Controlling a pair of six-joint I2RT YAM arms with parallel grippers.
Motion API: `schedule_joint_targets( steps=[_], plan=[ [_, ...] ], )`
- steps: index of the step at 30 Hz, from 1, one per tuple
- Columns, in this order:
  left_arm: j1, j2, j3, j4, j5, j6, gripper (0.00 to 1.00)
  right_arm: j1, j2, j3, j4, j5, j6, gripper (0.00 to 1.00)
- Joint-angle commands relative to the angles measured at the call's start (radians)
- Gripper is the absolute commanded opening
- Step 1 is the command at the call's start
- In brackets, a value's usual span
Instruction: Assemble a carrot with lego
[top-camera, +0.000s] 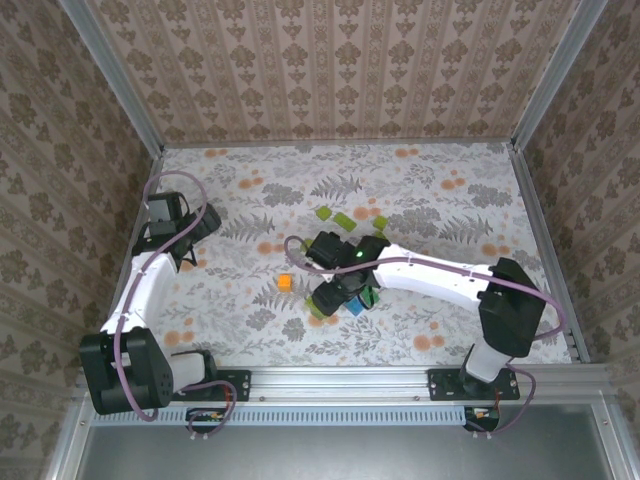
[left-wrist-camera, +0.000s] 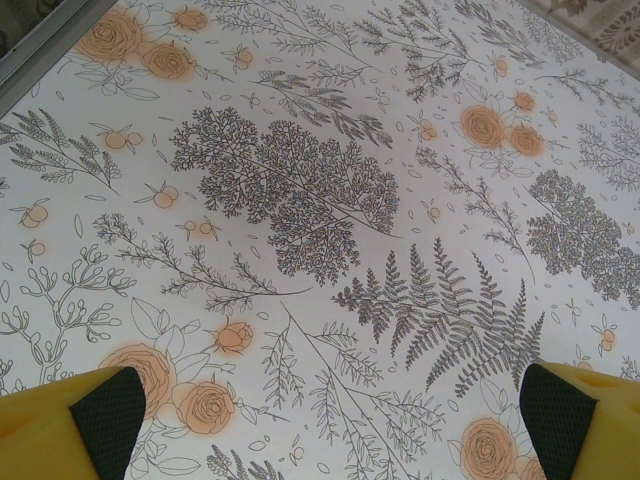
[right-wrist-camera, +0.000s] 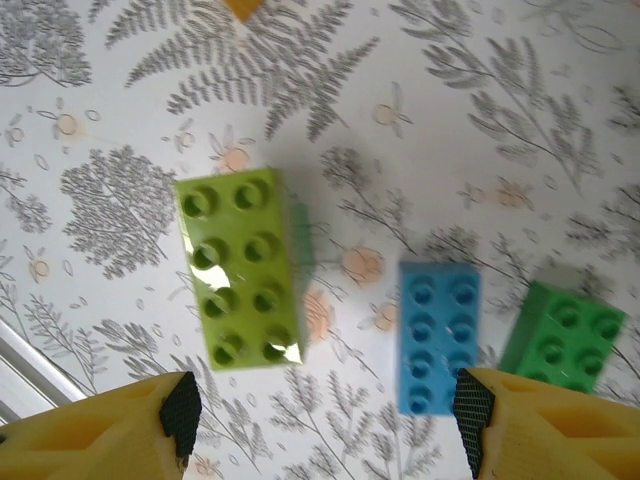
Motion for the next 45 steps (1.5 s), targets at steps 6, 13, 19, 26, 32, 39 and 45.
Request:
schedule_joint_targets(
  steps=[6,13,19,26,32,39,45],
  plan=[
    [-0.007,-0.001,0.025,-0.015,0.018,0.009,1.00,-0.063,0.018,-0.075,-0.028,0.064,-0.019,0.64],
    [-0.009,-0.001,0.027,-0.017,0.018,0.011,1.00,-0.067,0.104,-0.069,0.004,0.053,-0.031,0.59],
    [-0.009,-0.001,0.028,-0.018,0.017,0.011,1.00,-0.075,0.159,-0.062,0.014,0.052,-0.039,0.57],
    [-0.010,0.008,0.028,-0.012,0.017,0.011,1.00,-0.082,0.188,-0.071,0.036,0.030,-0.044,0.54],
    [-0.011,0.014,0.029,-0.009,0.018,0.011,1.00,-0.084,0.210,-0.069,0.042,0.019,-0.048,0.48],
    [-0.011,0.017,0.031,-0.010,0.017,0.011,1.00,-0.085,0.206,-0.063,0.033,0.021,-0.051,0.37],
    [-0.013,0.016,0.032,-0.010,0.016,0.012,1.00,-0.085,0.145,-0.047,-0.011,0.032,-0.047,0.32]
  ],
)
